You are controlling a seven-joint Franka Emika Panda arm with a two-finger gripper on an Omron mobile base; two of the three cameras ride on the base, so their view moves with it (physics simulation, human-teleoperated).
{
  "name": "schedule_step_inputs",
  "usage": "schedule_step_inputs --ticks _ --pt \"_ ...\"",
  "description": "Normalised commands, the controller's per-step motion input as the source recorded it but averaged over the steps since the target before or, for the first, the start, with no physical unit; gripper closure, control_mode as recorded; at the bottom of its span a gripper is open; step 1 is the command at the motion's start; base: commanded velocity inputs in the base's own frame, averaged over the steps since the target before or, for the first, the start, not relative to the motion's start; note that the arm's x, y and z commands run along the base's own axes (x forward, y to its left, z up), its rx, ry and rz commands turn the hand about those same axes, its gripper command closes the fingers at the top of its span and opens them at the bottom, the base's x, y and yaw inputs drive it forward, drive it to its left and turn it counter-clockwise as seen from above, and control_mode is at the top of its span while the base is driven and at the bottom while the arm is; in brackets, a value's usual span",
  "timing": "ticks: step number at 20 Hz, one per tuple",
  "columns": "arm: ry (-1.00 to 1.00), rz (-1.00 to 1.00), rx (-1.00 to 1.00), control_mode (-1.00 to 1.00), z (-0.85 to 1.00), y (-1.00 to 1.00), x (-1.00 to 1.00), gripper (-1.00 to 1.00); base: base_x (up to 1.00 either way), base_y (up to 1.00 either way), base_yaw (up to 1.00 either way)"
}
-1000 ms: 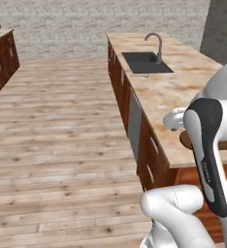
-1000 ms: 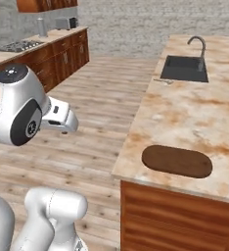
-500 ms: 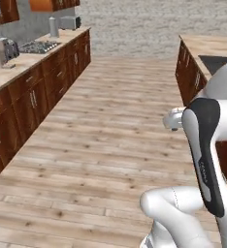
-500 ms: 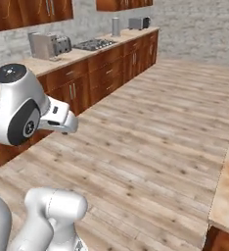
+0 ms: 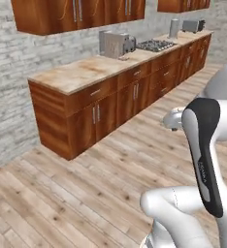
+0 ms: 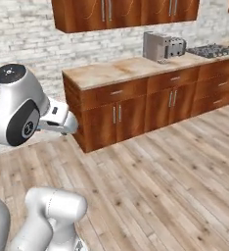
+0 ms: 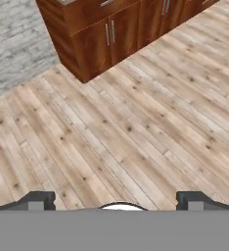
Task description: Grab the spray bottle from the cabinet, then place it next to the cutting board for sanitizing. Then grab the dish brush from the countertop next to the sink and place it next to the cutting board.
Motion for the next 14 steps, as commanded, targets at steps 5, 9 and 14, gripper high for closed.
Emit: schedule_step_inputs --ticks 5,9,14 --pt "0.0 0.0 0.0 1.0 0.0 0.0 0.0 -1.0 0.3 0.44 0.76" --pt "0.0 0.0 0.0 1.0 0.0 0.0 0.0 -1.0 0.02 0.26 0.88" --pt "0.0 0.0 0.0 1.0 0.0 0.0 0.0 -1.0 0.01 0.02 0.96"
